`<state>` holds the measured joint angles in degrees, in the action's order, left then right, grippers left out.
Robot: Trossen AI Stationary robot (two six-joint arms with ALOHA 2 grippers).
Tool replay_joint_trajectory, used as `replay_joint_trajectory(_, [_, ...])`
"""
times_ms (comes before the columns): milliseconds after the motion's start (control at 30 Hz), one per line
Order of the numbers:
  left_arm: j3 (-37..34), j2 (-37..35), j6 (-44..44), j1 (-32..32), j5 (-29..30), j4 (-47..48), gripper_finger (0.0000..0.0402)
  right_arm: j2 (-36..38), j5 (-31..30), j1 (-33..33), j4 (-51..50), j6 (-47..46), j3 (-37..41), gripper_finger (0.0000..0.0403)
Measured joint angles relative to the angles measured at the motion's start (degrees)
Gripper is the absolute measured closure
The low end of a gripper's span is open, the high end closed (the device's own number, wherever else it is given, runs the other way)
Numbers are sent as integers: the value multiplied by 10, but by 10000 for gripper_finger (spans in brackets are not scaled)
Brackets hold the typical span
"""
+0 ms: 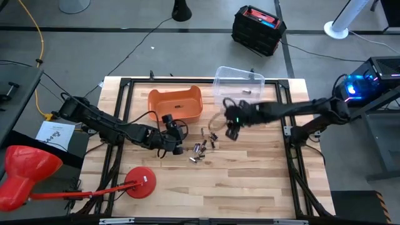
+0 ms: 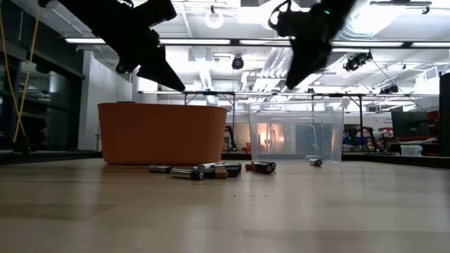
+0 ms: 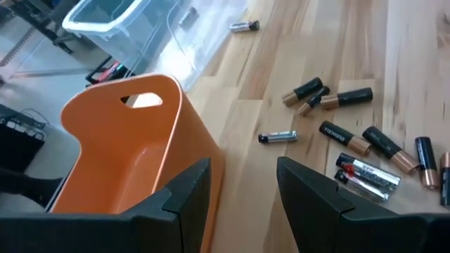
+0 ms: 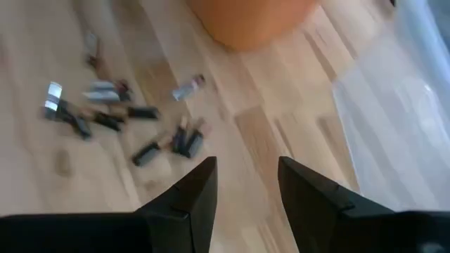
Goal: Sort batteries
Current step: Put the silver battery into the transparent bin
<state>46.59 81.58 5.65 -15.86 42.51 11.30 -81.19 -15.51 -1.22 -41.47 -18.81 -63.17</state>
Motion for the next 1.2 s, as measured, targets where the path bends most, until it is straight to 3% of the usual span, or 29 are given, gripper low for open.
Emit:
replay_joint_trajectory(133, [0,0,2,0,-1,11,243,0,-114,43,21,-128,98,257])
replay_joint_trajectory(333, [0,0,-3,1,-3,8,243,0,-205,7,180,-298,243,257])
replay_joint_trajectory(500, [0,0,-8,5,-4,8,243,0,-249,-10,278,-359,299,257])
replay_joint_trajectory(833, [0,0,-6,5,-4,9,243,-30,-281,-35,330,-439,334,257])
replay_joint_trajectory(967, [0,0,-3,5,-4,9,243,-67,-258,-50,390,-408,331,257])
replay_joint_trajectory(1200, [0,0,-3,5,-4,9,243,-133,-247,-76,393,-401,304,257])
